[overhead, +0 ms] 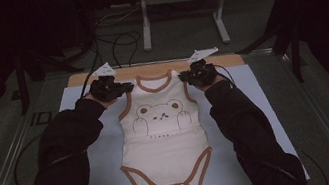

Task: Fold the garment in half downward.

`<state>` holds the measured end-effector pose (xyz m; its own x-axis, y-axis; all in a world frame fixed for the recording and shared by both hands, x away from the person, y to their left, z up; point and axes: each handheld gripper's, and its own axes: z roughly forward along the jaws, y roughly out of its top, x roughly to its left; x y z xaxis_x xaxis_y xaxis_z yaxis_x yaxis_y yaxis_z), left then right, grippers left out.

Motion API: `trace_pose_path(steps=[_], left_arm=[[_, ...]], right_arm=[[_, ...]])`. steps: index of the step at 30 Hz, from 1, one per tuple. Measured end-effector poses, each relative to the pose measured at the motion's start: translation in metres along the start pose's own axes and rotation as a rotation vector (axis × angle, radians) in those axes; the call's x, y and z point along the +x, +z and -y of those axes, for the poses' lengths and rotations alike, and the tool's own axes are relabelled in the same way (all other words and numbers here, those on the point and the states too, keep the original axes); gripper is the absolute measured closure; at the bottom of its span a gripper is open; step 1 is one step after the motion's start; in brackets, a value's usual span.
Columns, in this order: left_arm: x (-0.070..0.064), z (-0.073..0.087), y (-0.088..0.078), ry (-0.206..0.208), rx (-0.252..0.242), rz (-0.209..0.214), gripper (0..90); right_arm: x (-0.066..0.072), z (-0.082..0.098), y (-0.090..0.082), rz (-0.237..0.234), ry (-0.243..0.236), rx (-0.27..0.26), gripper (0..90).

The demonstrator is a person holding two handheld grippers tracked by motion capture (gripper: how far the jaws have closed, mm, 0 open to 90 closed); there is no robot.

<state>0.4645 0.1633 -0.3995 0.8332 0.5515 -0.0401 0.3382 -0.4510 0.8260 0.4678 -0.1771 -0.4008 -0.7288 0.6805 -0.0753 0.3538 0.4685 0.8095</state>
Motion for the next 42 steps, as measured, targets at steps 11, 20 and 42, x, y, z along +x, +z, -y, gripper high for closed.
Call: trace_pose_path(steps=[11, 20, 42], left_arm=[[-0.011, 0.009, -0.012, 0.020, -0.010, 0.043, 87.5], [-0.028, 0.027, -0.019, 0.025, -0.014, 0.089, 87.5], [-0.073, 0.066, -0.029, 0.054, -0.011, 0.190, 87.5]], right_arm=[[0.013, 0.000, -0.013, -0.014, -0.011, -0.045, 82.2], [0.032, 0.017, -0.027, -0.045, -0.030, -0.050, 82.2], [0.078, 0.068, -0.052, -0.129, -0.037, -0.046, 82.1]])
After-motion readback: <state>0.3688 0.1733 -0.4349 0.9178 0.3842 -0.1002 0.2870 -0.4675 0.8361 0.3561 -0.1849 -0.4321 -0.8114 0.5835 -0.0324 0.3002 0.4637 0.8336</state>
